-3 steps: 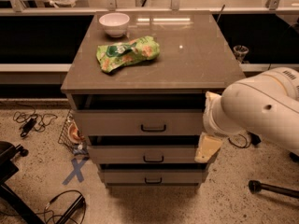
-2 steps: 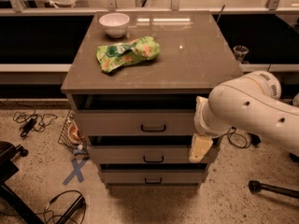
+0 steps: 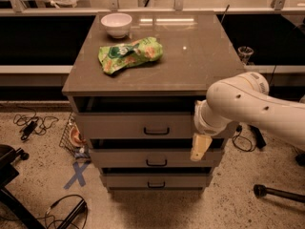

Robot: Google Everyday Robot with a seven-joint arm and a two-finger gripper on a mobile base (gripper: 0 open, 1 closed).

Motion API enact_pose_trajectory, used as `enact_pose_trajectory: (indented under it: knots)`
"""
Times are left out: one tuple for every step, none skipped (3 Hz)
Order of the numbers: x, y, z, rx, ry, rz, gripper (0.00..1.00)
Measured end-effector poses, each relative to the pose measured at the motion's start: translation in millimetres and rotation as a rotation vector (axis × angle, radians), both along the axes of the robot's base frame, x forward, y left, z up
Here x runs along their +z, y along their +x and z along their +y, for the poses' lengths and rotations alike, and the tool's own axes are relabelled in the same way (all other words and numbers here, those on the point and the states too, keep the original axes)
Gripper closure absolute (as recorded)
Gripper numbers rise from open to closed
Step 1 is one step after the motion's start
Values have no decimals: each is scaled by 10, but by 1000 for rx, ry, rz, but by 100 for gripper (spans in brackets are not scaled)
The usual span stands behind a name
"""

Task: Open top drawer

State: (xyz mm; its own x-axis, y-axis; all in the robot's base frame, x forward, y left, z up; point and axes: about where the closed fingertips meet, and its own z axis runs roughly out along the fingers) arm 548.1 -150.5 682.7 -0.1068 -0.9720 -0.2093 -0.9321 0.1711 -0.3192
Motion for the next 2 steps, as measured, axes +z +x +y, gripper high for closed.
enact_pose_trajectory:
  knots:
    - [-108, 213, -16, 15, -3, 19, 18]
    - [-217, 330, -19, 3, -11, 49, 41]
